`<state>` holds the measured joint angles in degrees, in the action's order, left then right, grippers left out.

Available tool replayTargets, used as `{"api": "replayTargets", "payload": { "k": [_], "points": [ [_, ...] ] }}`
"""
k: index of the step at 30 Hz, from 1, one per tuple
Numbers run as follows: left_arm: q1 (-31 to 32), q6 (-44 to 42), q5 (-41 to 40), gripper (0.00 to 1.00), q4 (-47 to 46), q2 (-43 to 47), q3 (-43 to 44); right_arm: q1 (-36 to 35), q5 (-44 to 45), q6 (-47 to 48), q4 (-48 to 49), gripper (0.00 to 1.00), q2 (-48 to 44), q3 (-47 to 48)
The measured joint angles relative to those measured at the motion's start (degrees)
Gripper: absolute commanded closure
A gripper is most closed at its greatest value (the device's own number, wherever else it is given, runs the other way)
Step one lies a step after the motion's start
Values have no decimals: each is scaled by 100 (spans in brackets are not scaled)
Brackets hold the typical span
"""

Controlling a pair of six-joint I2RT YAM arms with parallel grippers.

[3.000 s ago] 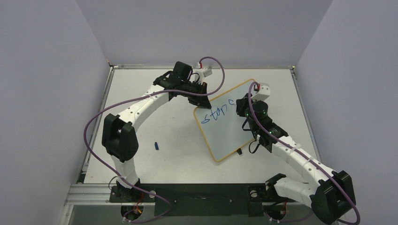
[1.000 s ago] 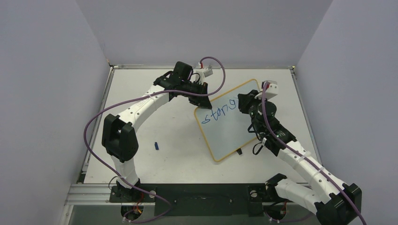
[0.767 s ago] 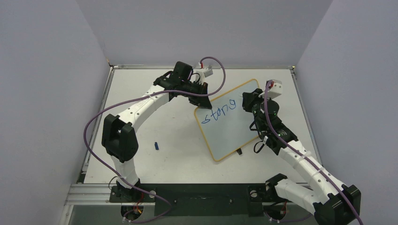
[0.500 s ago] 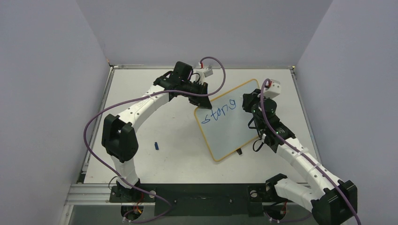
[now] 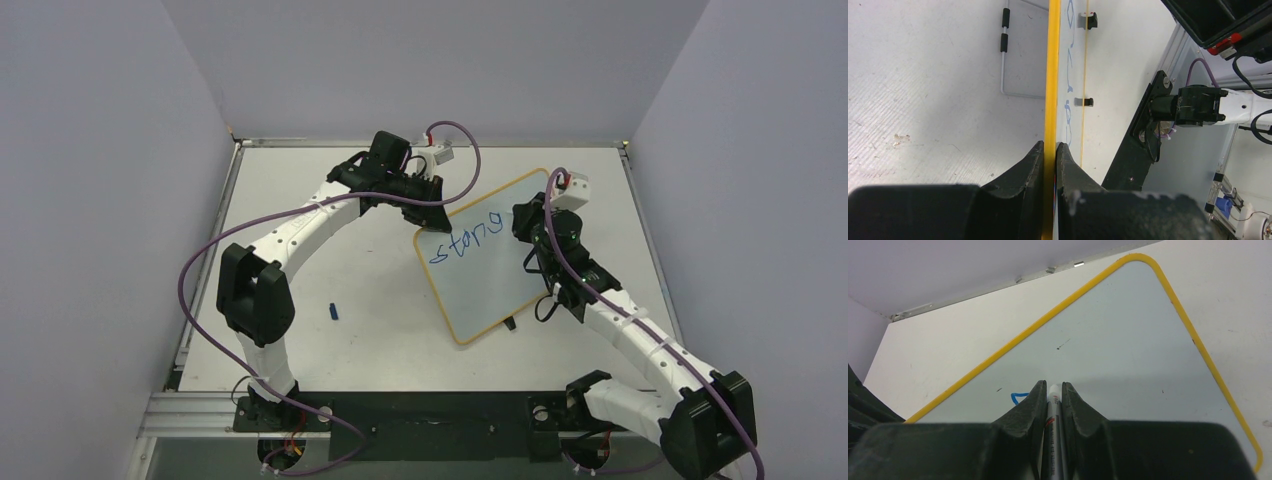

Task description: Write a sentence on the whiteboard

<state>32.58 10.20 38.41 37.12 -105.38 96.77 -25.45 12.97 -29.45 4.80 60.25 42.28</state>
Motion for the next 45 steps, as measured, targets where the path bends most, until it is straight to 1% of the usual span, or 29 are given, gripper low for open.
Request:
{"api": "replayTargets", "payload": {
  "k": [18, 34, 45],
  "points": [
    [0, 7, -28, 100, 2, 0, -4, 374, -149, 44, 179, 100, 249, -15],
    [-7, 28, -48, 100, 2, 0, -24, 407, -743, 170, 334, 100, 341, 74],
    [-7, 66, -70, 100, 4, 0, -31, 400, -800, 146, 428, 100, 337, -28]
  ]
}}
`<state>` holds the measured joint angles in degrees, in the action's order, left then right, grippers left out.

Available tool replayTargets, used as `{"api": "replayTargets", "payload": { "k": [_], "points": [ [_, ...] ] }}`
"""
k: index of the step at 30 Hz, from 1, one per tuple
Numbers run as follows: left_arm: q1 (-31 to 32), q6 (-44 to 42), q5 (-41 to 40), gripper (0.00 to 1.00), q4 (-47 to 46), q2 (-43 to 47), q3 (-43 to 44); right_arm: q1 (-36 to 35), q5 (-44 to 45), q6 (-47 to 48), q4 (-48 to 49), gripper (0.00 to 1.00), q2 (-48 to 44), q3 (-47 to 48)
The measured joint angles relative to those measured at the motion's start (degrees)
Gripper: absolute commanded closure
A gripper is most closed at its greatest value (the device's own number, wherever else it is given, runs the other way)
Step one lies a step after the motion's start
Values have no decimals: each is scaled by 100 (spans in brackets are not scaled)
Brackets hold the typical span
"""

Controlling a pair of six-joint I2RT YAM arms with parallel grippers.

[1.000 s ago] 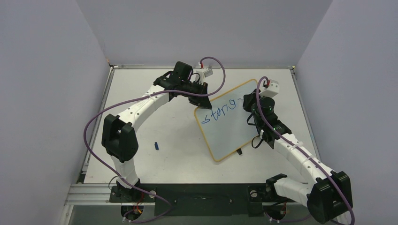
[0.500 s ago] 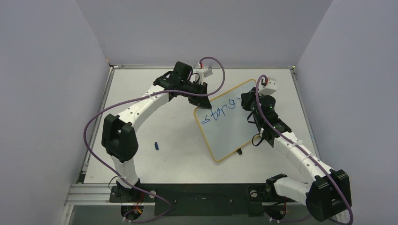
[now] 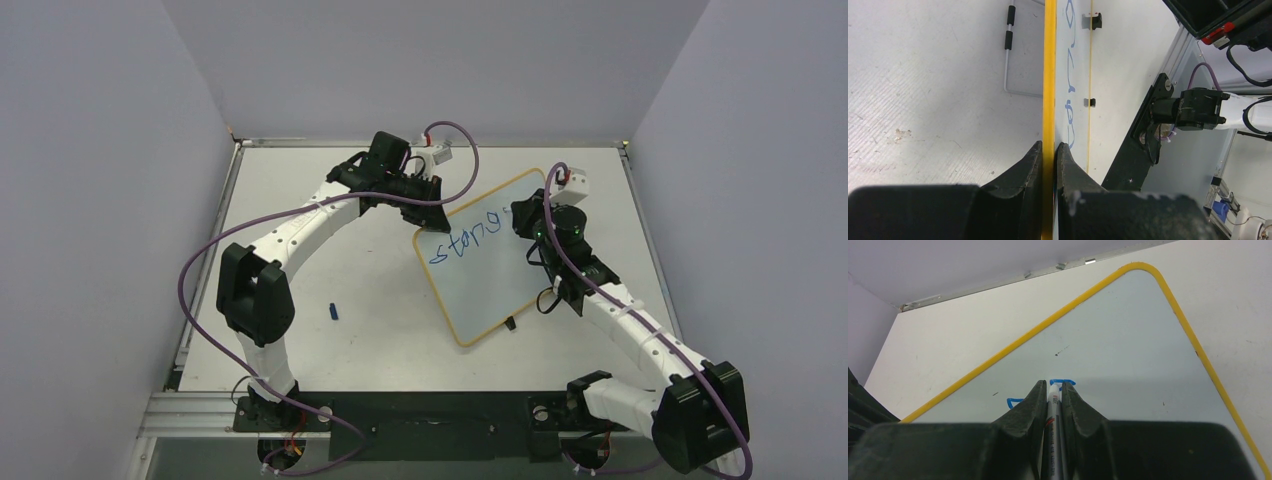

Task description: Write a sentence on the whiteboard

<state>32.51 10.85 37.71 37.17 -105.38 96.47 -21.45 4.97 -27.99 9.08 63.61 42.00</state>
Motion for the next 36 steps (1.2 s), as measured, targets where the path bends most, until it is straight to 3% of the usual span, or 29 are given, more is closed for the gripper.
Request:
{"api": "replayTargets", "payload": {
  "k": [21, 36],
  "points": [
    [2, 46, 2, 100, -4, 0, -2, 138, 173, 15, -337, 100, -352, -345],
    [9, -44, 44, 100, -11, 24, -9, 269, 162, 166, -688, 100, -199, 332]
  ]
}}
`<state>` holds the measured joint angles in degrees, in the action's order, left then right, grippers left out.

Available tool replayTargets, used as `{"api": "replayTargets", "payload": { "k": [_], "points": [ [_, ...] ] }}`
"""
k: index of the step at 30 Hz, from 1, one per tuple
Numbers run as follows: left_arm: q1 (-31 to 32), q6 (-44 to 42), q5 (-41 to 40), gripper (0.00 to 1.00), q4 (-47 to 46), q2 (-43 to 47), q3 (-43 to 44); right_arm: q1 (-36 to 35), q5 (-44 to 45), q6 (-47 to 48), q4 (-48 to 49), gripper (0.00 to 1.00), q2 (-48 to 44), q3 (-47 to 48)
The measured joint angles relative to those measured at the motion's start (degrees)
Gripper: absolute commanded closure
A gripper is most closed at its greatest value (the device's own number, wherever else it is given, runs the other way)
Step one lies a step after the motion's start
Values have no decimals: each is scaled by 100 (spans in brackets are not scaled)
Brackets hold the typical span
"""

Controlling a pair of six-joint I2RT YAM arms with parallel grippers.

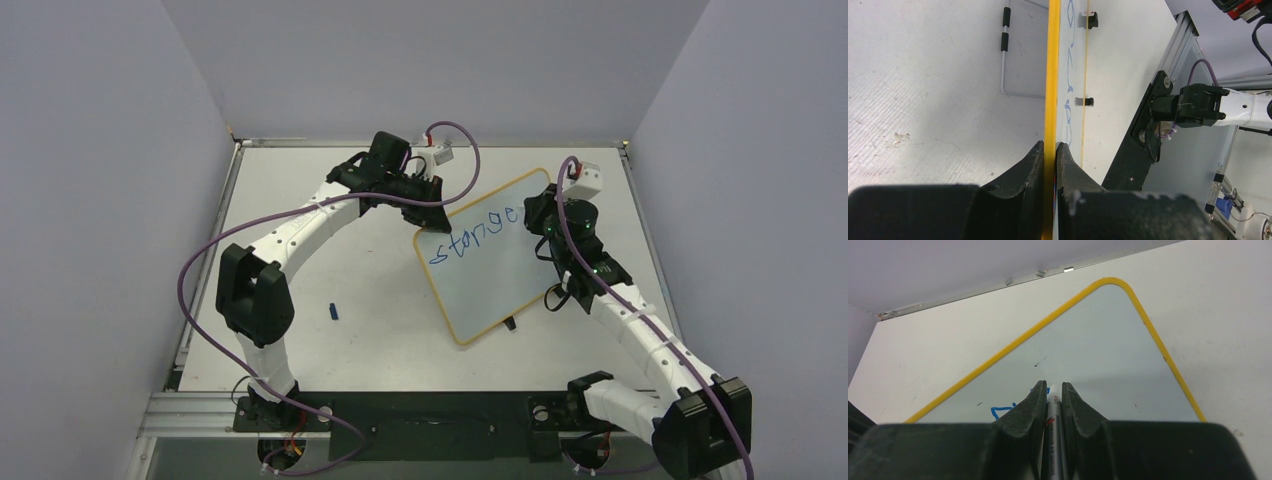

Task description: Write a sentence on the whiteboard

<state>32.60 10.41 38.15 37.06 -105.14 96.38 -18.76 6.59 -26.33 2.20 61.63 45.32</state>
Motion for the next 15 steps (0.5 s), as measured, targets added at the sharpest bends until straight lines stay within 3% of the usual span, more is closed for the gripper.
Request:
{"api": "replayTargets", "payload": {
  "k": [15],
  "points": [
    [4, -20, 4, 100, -24, 15, -24, 0, 4, 17, -42, 100, 101, 227]
  ]
}}
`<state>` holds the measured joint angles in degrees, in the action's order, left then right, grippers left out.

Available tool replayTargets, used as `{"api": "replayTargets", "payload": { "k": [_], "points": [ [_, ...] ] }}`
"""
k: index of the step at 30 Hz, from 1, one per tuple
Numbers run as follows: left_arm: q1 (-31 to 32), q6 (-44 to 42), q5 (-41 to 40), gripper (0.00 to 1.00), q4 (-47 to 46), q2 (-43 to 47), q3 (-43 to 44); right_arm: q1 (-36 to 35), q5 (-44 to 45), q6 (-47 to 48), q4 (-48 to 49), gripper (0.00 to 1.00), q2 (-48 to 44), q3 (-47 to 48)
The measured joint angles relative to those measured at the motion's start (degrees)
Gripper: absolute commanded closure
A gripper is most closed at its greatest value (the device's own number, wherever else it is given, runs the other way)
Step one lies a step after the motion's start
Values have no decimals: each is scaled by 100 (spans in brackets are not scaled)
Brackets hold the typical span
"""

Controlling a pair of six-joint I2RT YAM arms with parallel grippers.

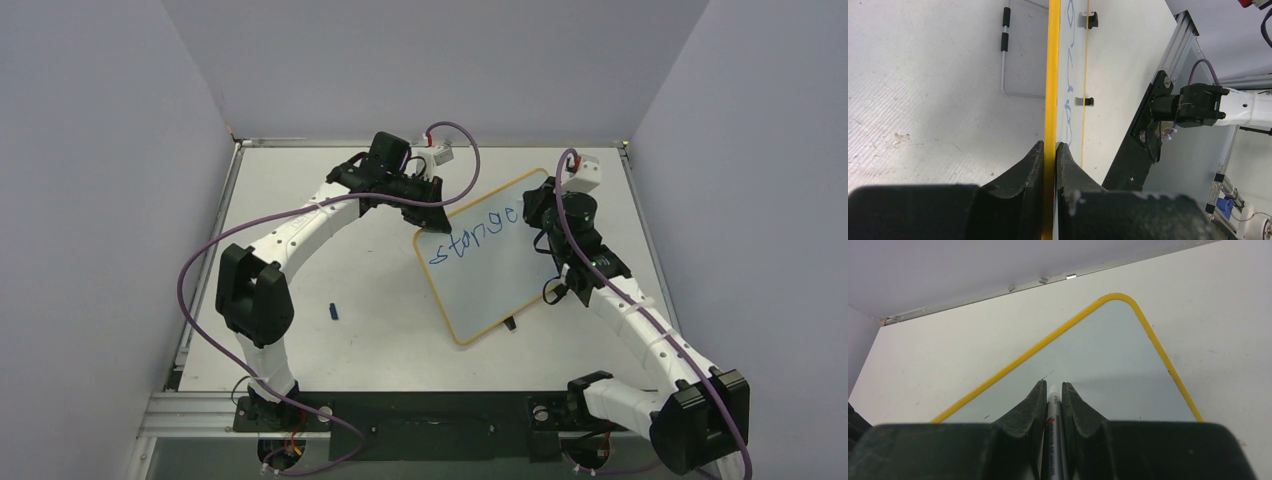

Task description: Write a sentence on the whiteboard

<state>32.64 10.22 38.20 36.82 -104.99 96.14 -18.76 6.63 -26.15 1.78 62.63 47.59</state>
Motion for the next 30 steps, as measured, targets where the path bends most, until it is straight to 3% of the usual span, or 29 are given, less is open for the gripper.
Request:
{"api": "replayTargets", "payload": {
  "k": [15, 30],
  "points": [
    [0, 2, 2, 100, -15, 0, -2, 7, 2, 66, 63, 100, 363, 166],
    [-11, 116, -44, 100, -13, 0, -37, 72, 146, 101, 245, 100, 11, -669]
  ]
}}
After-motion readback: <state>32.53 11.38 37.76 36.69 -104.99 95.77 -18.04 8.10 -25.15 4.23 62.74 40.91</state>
